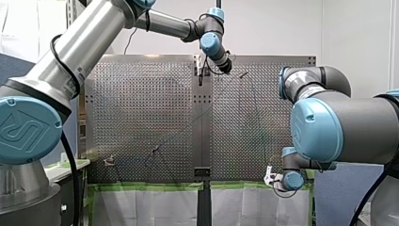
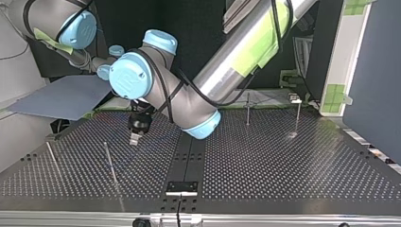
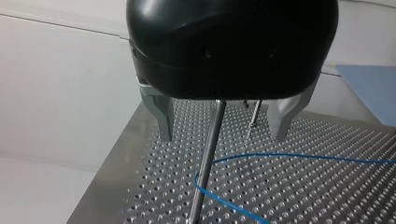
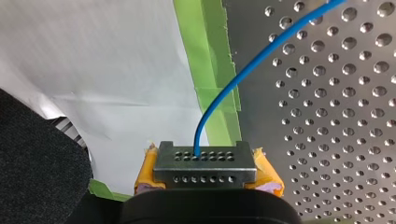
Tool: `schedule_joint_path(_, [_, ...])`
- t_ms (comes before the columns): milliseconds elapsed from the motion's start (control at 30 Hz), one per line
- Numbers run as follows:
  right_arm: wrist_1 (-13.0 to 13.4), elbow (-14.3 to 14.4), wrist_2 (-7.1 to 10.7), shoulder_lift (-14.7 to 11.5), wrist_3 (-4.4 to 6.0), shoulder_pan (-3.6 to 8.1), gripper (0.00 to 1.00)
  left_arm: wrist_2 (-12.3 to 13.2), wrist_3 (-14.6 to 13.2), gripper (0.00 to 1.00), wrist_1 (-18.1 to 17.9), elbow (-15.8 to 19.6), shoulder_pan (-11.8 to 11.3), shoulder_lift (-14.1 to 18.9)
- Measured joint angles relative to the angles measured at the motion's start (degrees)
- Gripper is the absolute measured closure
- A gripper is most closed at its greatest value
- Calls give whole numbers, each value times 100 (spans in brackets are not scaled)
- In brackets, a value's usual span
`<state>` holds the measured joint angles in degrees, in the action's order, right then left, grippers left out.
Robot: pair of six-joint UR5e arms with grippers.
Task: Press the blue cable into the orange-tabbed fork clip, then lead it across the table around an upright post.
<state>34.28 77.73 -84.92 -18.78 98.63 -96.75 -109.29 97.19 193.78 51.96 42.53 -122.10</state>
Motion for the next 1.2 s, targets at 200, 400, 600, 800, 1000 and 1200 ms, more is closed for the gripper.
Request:
schedule_joint_path(200, [0, 0, -1, 0, -6, 1, 100, -81, 17, 2, 3, 0, -2, 0])
schedule_joint_path(400, [0, -1, 0, 0, -8, 1, 100, -98, 24, 2, 13, 1, 4, 0])
schedule_joint_path(600, [0, -3, 1, 0, -9, 2, 100, -295, 28, 2, 109, 2, 55, 8])
schedule_joint_path(800, [0, -1, 1, 0, -9, 14, 100, -566, 27, 2, 269, 3, 205, 89])
schedule_joint_path(1000, [0, -4, 1, -1, -9, 28, 100, -870, 10, 2, 457, 45, 492, 145])
schedule_joint_path(1200, [0, -5, 1, -1, -9, 38, 100, -1119, 74, 2, 305, 302, 680, 373])
